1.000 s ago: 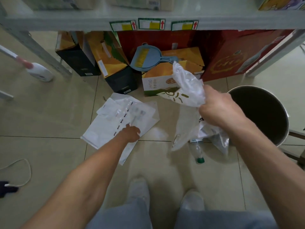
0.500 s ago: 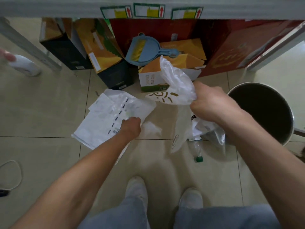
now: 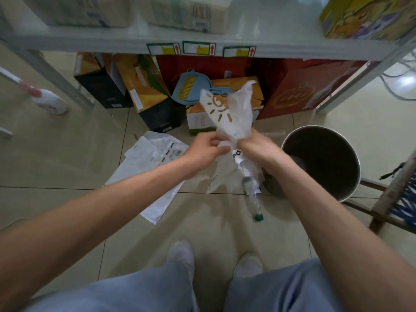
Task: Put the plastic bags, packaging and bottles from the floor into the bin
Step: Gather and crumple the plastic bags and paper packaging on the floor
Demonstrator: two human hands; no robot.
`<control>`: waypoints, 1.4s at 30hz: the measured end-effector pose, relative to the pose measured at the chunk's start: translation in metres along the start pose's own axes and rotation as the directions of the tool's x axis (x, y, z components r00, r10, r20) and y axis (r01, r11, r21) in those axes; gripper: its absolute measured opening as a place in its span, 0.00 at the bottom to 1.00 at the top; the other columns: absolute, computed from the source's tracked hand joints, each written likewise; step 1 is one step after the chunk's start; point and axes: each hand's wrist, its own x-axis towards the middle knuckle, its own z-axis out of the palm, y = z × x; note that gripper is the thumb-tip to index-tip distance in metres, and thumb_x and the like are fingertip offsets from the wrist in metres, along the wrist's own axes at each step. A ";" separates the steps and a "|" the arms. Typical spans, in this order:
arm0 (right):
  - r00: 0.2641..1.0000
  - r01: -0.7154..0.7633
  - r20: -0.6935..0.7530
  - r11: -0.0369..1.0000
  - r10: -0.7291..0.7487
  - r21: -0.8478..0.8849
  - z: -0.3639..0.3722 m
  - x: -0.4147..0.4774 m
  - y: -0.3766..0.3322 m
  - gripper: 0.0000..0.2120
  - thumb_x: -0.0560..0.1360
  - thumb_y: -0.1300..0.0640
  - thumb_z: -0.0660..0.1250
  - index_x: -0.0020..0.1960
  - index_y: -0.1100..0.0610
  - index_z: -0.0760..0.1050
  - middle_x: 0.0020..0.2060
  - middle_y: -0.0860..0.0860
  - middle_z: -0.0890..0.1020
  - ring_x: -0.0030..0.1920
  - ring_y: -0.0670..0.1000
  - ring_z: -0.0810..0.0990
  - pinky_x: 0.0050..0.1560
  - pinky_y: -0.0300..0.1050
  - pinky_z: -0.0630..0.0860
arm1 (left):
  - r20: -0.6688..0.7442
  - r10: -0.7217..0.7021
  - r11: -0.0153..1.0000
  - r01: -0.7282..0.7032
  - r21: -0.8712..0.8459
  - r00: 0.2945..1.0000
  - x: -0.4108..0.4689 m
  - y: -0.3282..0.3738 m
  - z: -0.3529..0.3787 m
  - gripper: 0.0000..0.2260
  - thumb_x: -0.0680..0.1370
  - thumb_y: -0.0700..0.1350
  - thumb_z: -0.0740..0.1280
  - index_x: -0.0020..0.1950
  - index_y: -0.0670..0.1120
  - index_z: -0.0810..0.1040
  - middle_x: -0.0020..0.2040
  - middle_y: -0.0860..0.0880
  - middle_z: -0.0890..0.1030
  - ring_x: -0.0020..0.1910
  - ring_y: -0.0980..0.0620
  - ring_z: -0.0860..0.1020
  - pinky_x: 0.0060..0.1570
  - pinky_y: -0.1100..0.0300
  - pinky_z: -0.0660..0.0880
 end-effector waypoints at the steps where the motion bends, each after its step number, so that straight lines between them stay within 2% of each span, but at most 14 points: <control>1: 1.000 0.000 -0.003 0.999 0.000 0.049 0.001 -0.001 0.001 0.29 0.72 0.46 0.59 0.73 0.51 0.69 0.67 0.55 0.78 0.64 0.58 0.77 0.61 0.56 0.76 | 0.025 0.028 0.999 -0.027 -0.038 0.999 -0.010 0.004 0.008 0.15 0.78 0.39 0.70 0.64 0.44 0.80 0.56 0.51 0.84 0.55 0.54 0.82 0.51 0.62 0.77; 4: 1.000 -0.015 -0.024 0.987 0.019 0.160 0.003 -0.003 0.003 0.30 0.67 0.45 0.61 0.69 0.50 0.72 0.60 0.54 0.82 0.57 0.57 0.81 0.59 0.59 0.78 | 0.039 0.074 0.996 -0.072 -0.061 0.996 -0.032 0.005 0.026 0.20 0.79 0.34 0.67 0.69 0.48 0.78 0.55 0.56 0.80 0.54 0.56 0.78 0.54 0.60 0.77; 7: 0.997 0.002 -0.072 0.997 0.003 0.072 0.005 -0.013 0.004 0.18 0.71 0.52 0.60 0.59 0.51 0.75 0.51 0.55 0.83 0.50 0.56 0.82 0.48 0.53 0.79 | 0.057 0.099 0.994 -0.096 -0.054 0.993 -0.042 -0.004 0.032 0.18 0.79 0.38 0.65 0.66 0.51 0.81 0.55 0.58 0.83 0.53 0.59 0.79 0.57 0.57 0.77; 10: 0.988 -0.016 -0.155 1.000 0.016 -0.002 0.002 -0.018 0.011 0.19 0.72 0.56 0.57 0.61 0.54 0.75 0.56 0.59 0.80 0.55 0.62 0.79 0.46 0.51 0.75 | 0.134 0.062 0.966 -0.026 -0.259 0.989 -0.044 -0.013 0.031 0.16 0.78 0.38 0.66 0.64 0.49 0.82 0.56 0.56 0.84 0.50 0.63 0.81 0.49 0.67 0.75; 12: 0.984 -0.033 -0.177 0.999 0.027 -0.032 0.000 -0.019 0.017 0.18 0.72 0.57 0.58 0.60 0.55 0.75 0.56 0.60 0.80 0.51 0.62 0.80 0.39 0.48 0.73 | 0.189 0.048 0.954 0.011 -0.299 0.981 -0.039 -0.024 0.027 0.12 0.78 0.37 0.67 0.59 0.45 0.85 0.54 0.53 0.86 0.52 0.58 0.83 0.49 0.63 0.77; 16: 0.978 -0.035 -0.210 0.993 0.011 -0.108 -0.003 -0.018 0.021 0.12 0.74 0.59 0.60 0.57 0.56 0.73 0.53 0.59 0.79 0.46 0.60 0.80 0.37 0.50 0.75 | 0.037 -0.102 0.995 0.102 -0.004 0.994 -0.014 -0.076 0.011 0.04 0.75 0.37 0.70 0.47 0.40 0.85 0.47 0.46 0.87 0.48 0.53 0.84 0.48 0.56 0.76; 19: 0.977 -0.042 -0.212 0.980 0.000 -0.193 -0.005 -0.014 0.018 0.13 0.75 0.58 0.60 0.59 0.57 0.72 0.54 0.60 0.78 0.48 0.62 0.78 0.42 0.52 0.75 | -0.173 -0.216 0.834 0.274 0.479 0.961 0.010 -0.142 -0.020 0.06 0.76 0.41 0.67 0.48 0.40 0.82 0.49 0.43 0.83 0.53 0.43 0.81 0.48 0.58 0.74; 24: 0.988 -0.053 -0.152 0.941 0.002 -0.333 -0.005 -0.005 0.010 0.11 0.76 0.59 0.59 0.58 0.58 0.70 0.54 0.60 0.76 0.47 0.62 0.76 0.40 0.50 0.71 | -0.193 -0.449 0.435 0.402 0.806 0.872 0.022 -0.253 -0.070 0.41 0.70 0.48 0.77 0.77 0.43 0.59 0.76 0.40 0.61 0.72 0.35 0.66 0.66 0.42 0.68; 26: 0.991 -0.055 -0.133 0.933 0.008 -0.355 -0.004 -0.002 0.005 0.10 0.76 0.59 0.59 0.57 0.57 0.70 0.52 0.59 0.76 0.45 0.61 0.76 0.37 0.49 0.70 | -0.190 -0.545 0.389 0.447 0.805 0.817 0.018 -0.284 -0.070 0.56 0.68 0.53 0.79 0.82 0.47 0.41 0.82 0.42 0.40 0.79 0.32 0.51 0.70 0.35 0.60; 28: 0.994 -0.036 -0.106 0.928 -0.004 -0.371 -0.001 0.003 -0.002 0.09 0.76 0.59 0.59 0.56 0.57 0.70 0.51 0.58 0.75 0.42 0.59 0.76 0.34 0.47 0.69 | -0.207 -0.543 0.377 0.457 0.806 0.814 0.019 -0.309 -0.064 0.62 0.67 0.56 0.80 0.81 0.49 0.34 0.81 0.42 0.35 0.79 0.32 0.50 0.70 0.34 0.60; 31: 0.997 -0.011 -0.078 0.927 -0.020 -0.375 0.002 0.008 -0.011 0.12 0.76 0.59 0.59 0.59 0.56 0.71 0.53 0.59 0.76 0.45 0.61 0.77 0.37 0.49 0.71 | -0.259 -0.436 0.251 0.393 0.885 0.862 0.020 -0.328 -0.049 0.59 0.69 0.56 0.77 0.81 0.43 0.36 0.80 0.35 0.43 0.72 0.31 0.64 0.66 0.39 0.69; 36: 0.998 -0.004 -0.061 0.918 -0.022 -0.396 0.007 0.015 -0.017 0.17 0.75 0.58 0.58 0.63 0.54 0.72 0.56 0.60 0.76 0.47 0.61 0.77 0.33 0.47 0.68 | -0.265 -0.342 0.131 0.325 0.936 0.901 0.036 -0.313 -0.044 0.33 0.81 0.41 0.62 0.80 0.34 0.49 0.77 0.30 0.60 0.69 0.36 0.74 0.63 0.48 0.72; 39: 0.999 0.010 -0.037 0.924 -0.026 -0.383 0.008 0.015 -0.020 0.16 0.75 0.58 0.58 0.62 0.55 0.72 0.55 0.59 0.76 0.45 0.59 0.76 0.31 0.44 0.66 | -0.234 -0.273 0.157 0.283 0.946 0.933 0.040 -0.304 -0.059 0.22 0.81 0.37 0.60 0.76 0.38 0.62 0.67 0.40 0.77 0.65 0.42 0.78 0.58 0.51 0.76; 42: 0.999 0.023 -0.029 0.928 -0.036 -0.371 0.008 0.012 -0.021 0.15 0.75 0.58 0.58 0.61 0.56 0.72 0.54 0.59 0.76 0.46 0.60 0.75 0.34 0.47 0.68 | -0.284 -0.275 0.302 0.363 0.881 0.919 0.041 -0.299 -0.064 0.24 0.78 0.49 0.66 0.71 0.42 0.66 0.63 0.42 0.77 0.60 0.42 0.78 0.56 0.50 0.76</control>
